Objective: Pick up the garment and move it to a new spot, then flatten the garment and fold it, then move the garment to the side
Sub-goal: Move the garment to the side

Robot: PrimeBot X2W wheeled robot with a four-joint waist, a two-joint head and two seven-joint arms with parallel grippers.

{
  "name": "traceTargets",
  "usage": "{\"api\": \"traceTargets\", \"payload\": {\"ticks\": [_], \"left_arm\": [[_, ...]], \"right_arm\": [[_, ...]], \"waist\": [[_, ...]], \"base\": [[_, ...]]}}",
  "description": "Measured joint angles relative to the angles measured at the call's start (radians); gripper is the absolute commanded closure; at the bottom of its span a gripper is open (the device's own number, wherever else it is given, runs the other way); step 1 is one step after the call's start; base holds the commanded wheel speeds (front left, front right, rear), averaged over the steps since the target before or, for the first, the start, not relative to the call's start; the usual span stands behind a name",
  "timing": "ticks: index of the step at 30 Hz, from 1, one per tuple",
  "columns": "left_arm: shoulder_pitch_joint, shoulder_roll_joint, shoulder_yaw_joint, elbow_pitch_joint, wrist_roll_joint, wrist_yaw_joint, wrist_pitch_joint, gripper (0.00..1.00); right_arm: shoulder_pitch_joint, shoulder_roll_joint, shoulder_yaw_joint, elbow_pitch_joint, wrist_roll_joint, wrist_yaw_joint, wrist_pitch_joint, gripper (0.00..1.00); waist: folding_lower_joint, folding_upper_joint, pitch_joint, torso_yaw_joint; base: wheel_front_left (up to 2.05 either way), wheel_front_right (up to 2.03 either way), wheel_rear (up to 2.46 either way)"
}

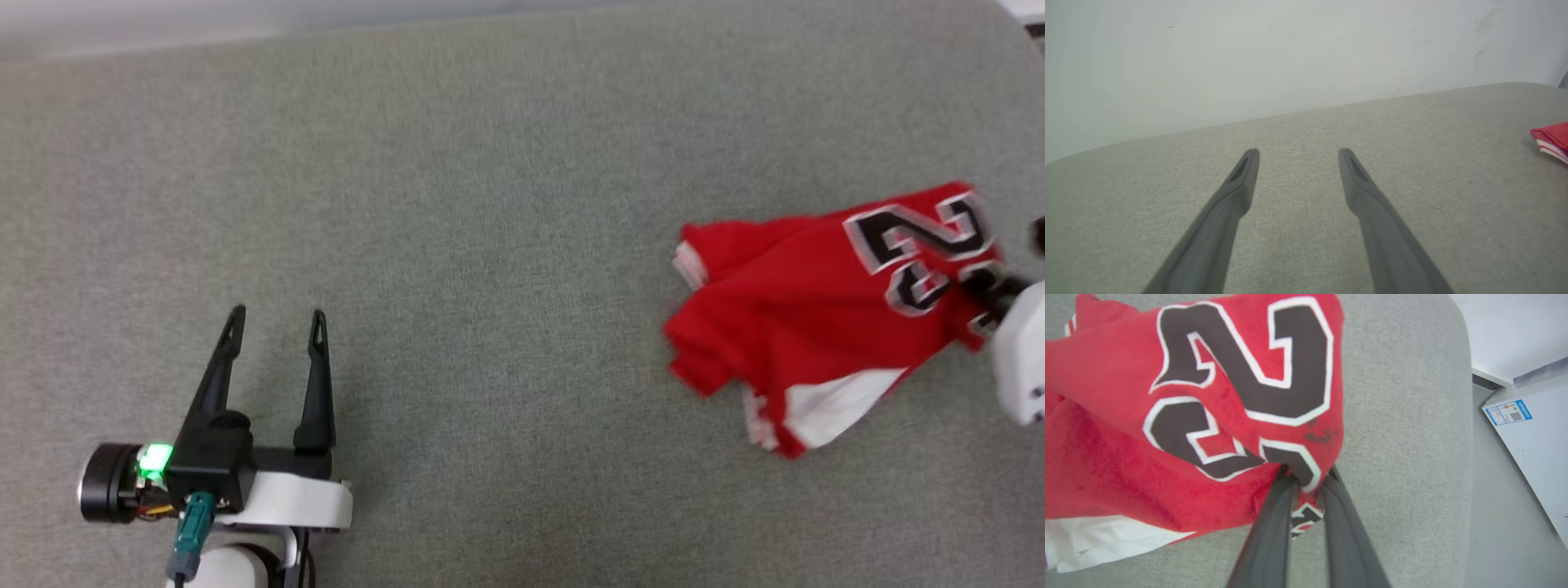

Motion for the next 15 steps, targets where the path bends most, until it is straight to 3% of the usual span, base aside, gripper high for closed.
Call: {"api": "traceTargets", "payload": {"ticks": [15], "left_arm": [[-0.112, 0.041, -0.001, -0.081, 0.011, 0.011, 0.000, 0.00]], "right_arm": [[-0.152, -0.075, -0.340, 0.201, -0.101, 0.000, 0.044, 1.00]], "waist": [[0.0001, 0.0000, 0.222, 0.018]], "base": [[0.00, 0.00, 0.00]]}}
